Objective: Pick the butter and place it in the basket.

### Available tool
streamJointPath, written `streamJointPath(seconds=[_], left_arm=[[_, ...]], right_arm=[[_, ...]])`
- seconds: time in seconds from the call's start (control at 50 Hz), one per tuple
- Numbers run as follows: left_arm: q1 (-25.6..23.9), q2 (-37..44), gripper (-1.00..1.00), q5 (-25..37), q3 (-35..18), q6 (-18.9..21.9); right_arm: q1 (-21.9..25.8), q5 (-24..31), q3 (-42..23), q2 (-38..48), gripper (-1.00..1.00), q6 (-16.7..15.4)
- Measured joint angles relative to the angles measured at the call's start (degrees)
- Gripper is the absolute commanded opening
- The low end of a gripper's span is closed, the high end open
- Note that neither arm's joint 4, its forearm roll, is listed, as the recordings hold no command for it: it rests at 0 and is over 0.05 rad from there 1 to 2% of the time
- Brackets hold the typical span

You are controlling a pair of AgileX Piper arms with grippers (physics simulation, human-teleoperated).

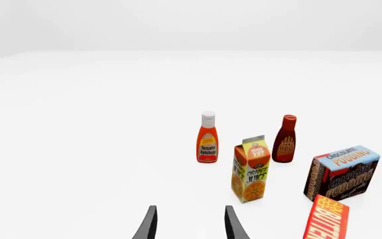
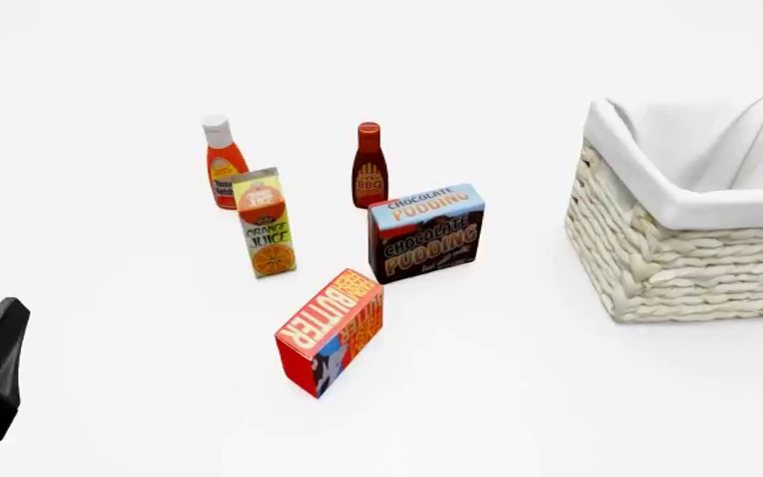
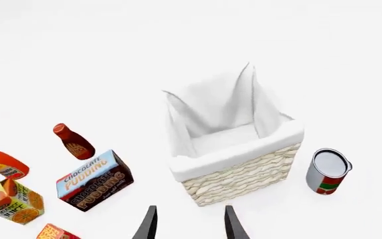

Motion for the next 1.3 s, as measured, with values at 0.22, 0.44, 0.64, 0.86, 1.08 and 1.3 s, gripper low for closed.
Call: streamJointPath(seconds=[0.22, 0.44, 0.64, 0.86, 1.08, 1.3], left_arm=[[0.00, 0.00, 1.00, 0.00, 0.00, 0.00], [0.00, 0.00, 1.00, 0.00, 0.00, 0.00], [0.00, 0.00, 1.00, 0.00, 0.00, 0.00], [0.00, 0.00, 1.00, 0.00, 0.00, 0.00], [0.00, 0.00, 1.00, 0.00, 0.00, 0.00], [0.00, 0.00, 1.00, 0.00, 0.00, 0.00]], right_arm=[[3.31, 8.78, -11.78, 12.22, 1.00, 5.85], [7.42, 11.96, -18.14, 20.54, 1.00, 10.37], [11.54, 12.31, -21.25, 25.84, 1.00, 13.65], [15.56, 12.46, -23.69, 30.01, 1.00, 16.81], [20.06, 12.35, -26.19, 34.25, 1.00, 19.65], [23.86, 12.00, -28.08, 38.34, 1.00, 22.16]])
